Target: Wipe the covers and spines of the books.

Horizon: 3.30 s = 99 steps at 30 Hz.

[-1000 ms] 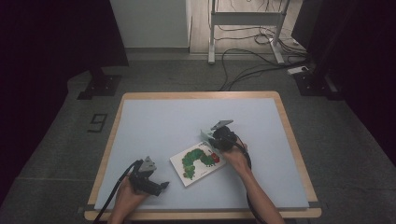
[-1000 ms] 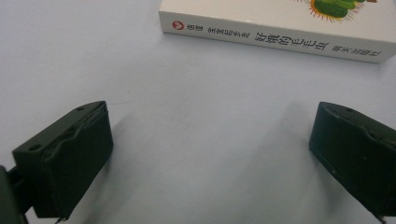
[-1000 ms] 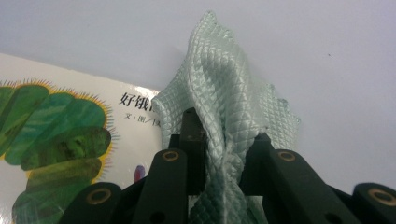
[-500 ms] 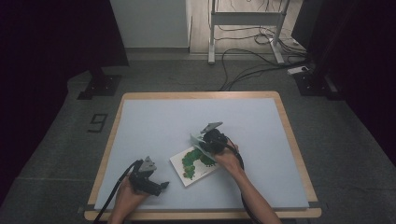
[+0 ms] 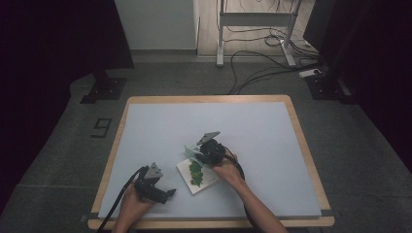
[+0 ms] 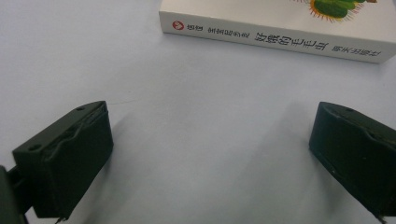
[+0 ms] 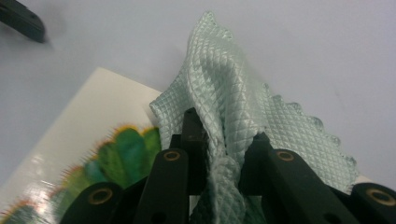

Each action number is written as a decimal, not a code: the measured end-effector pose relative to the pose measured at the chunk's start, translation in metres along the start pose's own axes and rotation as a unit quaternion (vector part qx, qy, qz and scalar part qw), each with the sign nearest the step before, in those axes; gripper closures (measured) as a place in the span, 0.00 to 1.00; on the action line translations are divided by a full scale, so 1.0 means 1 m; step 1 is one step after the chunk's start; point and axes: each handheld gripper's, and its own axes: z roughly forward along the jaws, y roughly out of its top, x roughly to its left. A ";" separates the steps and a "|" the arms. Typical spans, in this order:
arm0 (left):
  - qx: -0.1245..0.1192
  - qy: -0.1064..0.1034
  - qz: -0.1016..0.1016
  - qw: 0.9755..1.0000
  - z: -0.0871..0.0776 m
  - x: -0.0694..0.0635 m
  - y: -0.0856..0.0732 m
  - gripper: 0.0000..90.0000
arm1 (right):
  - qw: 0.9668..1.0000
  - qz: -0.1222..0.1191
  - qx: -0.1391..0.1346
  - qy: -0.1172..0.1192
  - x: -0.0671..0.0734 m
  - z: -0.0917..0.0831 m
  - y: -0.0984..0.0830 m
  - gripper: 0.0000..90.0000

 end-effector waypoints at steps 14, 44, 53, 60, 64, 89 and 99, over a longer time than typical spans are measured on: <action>0.000 0.000 0.000 1.000 0.000 0.000 0.000 0.00 | 0.998 -0.031 -0.004 0.052 0.037 0.016 0.017 0.84; 0.000 0.000 0.000 1.000 0.000 0.000 0.000 0.00 | 0.994 -0.066 -0.003 0.084 0.069 -0.001 0.000 0.84; 0.001 0.001 0.002 1.000 0.000 0.000 0.000 0.00 | 0.993 -0.069 -0.008 0.092 0.073 -0.018 -0.019 0.83; 0.001 0.000 0.002 1.000 0.000 0.000 0.000 0.00 | 0.994 -0.061 -0.012 0.091 0.070 -0.026 -0.029 0.83; 0.001 0.000 0.002 1.000 0.000 0.000 0.000 0.00 | 0.994 -0.065 -0.013 0.085 0.071 -0.029 -0.028 0.83; 0.001 0.000 0.001 1.000 0.000 0.000 0.000 0.00 | 0.999 -0.006 -0.049 -0.006 0.008 -0.103 -0.048 0.83; 0.002 0.001 0.003 1.000 0.000 0.000 0.000 0.00 | 0.997 0.029 -0.055 -0.051 -0.021 -0.137 -0.074 0.83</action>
